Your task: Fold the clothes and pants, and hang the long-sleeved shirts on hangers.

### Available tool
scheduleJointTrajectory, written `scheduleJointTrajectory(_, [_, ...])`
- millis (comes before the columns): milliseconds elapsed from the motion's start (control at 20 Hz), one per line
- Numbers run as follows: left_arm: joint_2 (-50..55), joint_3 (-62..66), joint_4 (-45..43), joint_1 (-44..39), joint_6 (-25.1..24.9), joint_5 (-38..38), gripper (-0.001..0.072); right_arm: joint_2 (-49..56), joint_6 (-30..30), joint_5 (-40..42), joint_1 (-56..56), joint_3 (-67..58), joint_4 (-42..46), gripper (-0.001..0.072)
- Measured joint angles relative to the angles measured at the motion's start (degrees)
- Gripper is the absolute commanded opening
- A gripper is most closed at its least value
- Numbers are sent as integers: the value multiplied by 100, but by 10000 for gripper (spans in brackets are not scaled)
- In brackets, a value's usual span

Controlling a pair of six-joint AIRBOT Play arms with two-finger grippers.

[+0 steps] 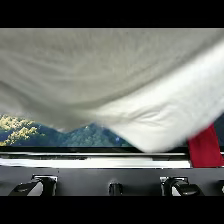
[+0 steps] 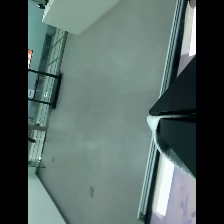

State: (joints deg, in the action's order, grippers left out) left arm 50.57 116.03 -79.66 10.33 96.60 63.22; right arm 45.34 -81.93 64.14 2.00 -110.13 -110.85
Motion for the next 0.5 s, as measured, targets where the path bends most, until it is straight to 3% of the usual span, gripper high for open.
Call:
scheduleJointTrajectory(200, [623, -133, -33, -4, -39, -28, 19, 964, 474, 372, 2, -57, 122, 28])
scheduleJointTrajectory(500, [2883, -190, 131, -11, -428, -120, 19, 3346, 658, 802, 4, -66, 184, 29])
